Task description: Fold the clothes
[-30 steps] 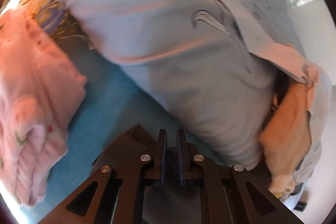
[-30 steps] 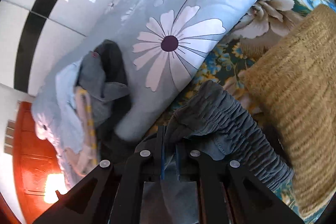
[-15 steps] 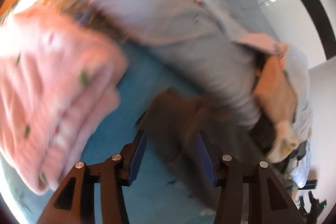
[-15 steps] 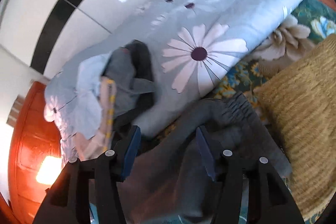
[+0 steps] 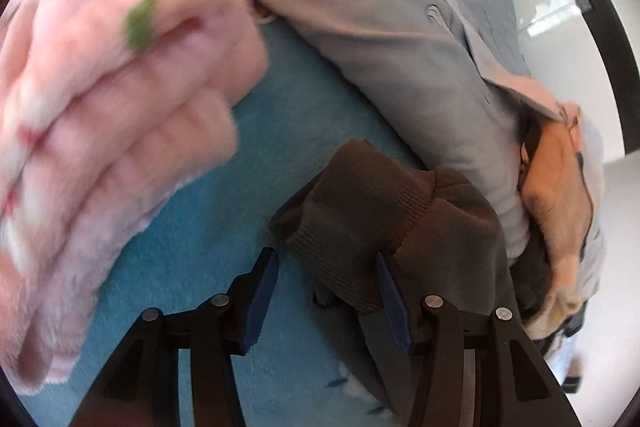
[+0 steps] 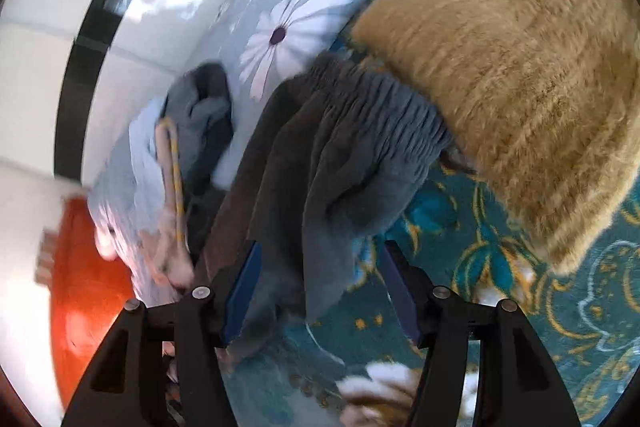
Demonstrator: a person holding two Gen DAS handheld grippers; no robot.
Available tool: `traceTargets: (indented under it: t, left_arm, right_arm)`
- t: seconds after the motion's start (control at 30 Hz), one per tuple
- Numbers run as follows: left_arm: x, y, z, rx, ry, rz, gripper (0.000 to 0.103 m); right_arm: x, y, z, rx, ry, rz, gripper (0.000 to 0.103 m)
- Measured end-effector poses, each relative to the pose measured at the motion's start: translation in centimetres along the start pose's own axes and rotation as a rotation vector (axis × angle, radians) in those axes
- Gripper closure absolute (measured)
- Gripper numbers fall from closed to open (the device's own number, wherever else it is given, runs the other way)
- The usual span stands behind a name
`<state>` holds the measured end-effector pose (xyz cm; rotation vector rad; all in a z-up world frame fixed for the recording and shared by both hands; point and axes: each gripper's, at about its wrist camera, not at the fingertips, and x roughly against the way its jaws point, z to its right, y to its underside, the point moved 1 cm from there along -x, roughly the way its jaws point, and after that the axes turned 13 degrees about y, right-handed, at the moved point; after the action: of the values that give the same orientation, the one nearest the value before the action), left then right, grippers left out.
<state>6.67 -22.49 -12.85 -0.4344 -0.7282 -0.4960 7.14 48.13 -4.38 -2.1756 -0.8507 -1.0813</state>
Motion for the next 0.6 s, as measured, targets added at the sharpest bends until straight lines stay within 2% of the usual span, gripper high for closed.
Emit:
traceTargets:
  t: [0.07,0.27,0.47,0.5,0.57,0.6]
  left_arm:
    - [-0.2,0.0,0.2,-0.001,0.003,0.012,0.049]
    - [-0.5,0.1,0.3,0.038,0.038,0.058,0.051]
    - [-0.1,0.0,0.7,0.054,0.064,0.093,0.08]
    - [0.3,-0.1,1.0,0.054,0.074,0.1,0.081]
    - [1.0,-0.4,1.5,0.055,0.093,0.113,0.083]
    - [1.4,-0.5,1.8,0.053,0.102,0.119,0.084]
  right_arm:
    - [-0.8,-0.8,0.2,-0.042,0.002,0.021,0.029]
    - [-2.9,-1.9,0.5,-0.134,0.049,0.035,0.028]
    - [-3.7,-2.0,0.4,-0.175,0.074,0.047,0.028]
    - [-3.6,-2.1,0.5,-0.183,0.071,0.048,0.03]
    - [-3.0,-2.2,0.4,-0.193,0.079,0.056,0.046]
    - [-2.7,-2.3,0.4,-0.188,0.078,0.061,0.058]
